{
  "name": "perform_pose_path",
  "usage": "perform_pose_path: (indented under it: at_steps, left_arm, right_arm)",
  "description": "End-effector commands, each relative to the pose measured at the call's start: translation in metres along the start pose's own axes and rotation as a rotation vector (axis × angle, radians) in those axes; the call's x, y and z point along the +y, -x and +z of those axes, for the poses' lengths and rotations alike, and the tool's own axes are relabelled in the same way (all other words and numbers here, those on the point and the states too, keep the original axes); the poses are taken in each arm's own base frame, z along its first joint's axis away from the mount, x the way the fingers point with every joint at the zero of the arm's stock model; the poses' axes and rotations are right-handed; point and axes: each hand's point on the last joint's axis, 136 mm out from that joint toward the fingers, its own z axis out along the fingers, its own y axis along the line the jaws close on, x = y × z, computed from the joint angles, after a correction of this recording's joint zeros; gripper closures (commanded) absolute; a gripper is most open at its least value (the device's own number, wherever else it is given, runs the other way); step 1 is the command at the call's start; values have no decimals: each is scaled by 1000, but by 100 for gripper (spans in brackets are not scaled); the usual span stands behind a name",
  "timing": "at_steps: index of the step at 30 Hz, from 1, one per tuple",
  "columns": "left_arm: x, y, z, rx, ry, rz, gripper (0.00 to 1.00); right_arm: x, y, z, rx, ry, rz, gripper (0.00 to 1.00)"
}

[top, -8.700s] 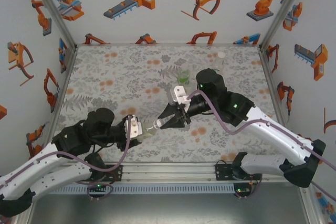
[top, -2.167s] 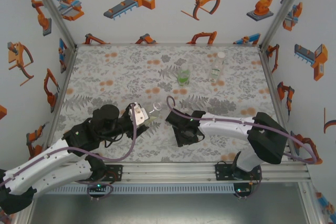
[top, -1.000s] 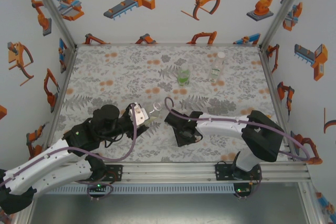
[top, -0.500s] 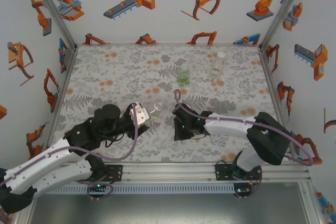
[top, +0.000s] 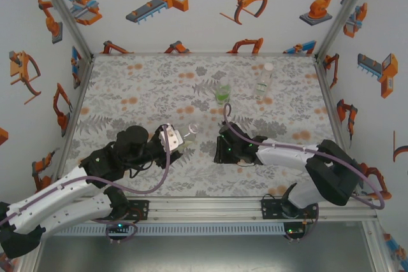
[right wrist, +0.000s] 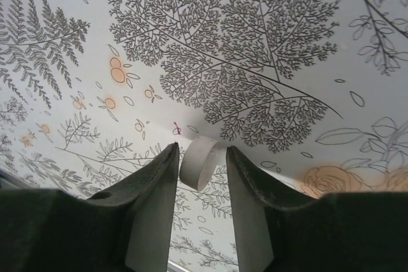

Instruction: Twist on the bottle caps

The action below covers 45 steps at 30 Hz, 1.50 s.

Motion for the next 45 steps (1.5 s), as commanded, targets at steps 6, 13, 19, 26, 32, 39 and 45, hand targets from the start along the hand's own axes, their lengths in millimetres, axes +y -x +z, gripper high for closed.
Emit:
perform_pose_path:
  at_steps: [6, 13, 19, 26, 32, 39, 45]
  left_arm:
    - [3, 16, -4, -41, -4, -28, 100]
    - [3, 14, -4, -37, -2, -39, 100]
    - [2, 16, -2, -43, -8, -44, 100]
    - [0, 16, 2, -41, -22, -49, 100]
    - [0, 18, 2, -41, -25, -49, 100]
    - [-1, 18, 1, -38, -29, -56, 100]
    - [1, 17, 0, -31, -22, -64, 100]
  right_arm:
    - [-44, -19, -3, 62, -191, -61, 53]
    - [-46, -12, -15, 27, -178, -45, 57]
    - [-51, -12, -24, 14, -147, -17, 69]
    - [-45, -8, -24, -17, -33, 58, 82]
    - [3, 9, -15, -60, 285, 148, 83]
    - [-49, -27, 24, 59, 92, 249, 64]
    - [-100, -45, 7, 60, -157, 140, 57]
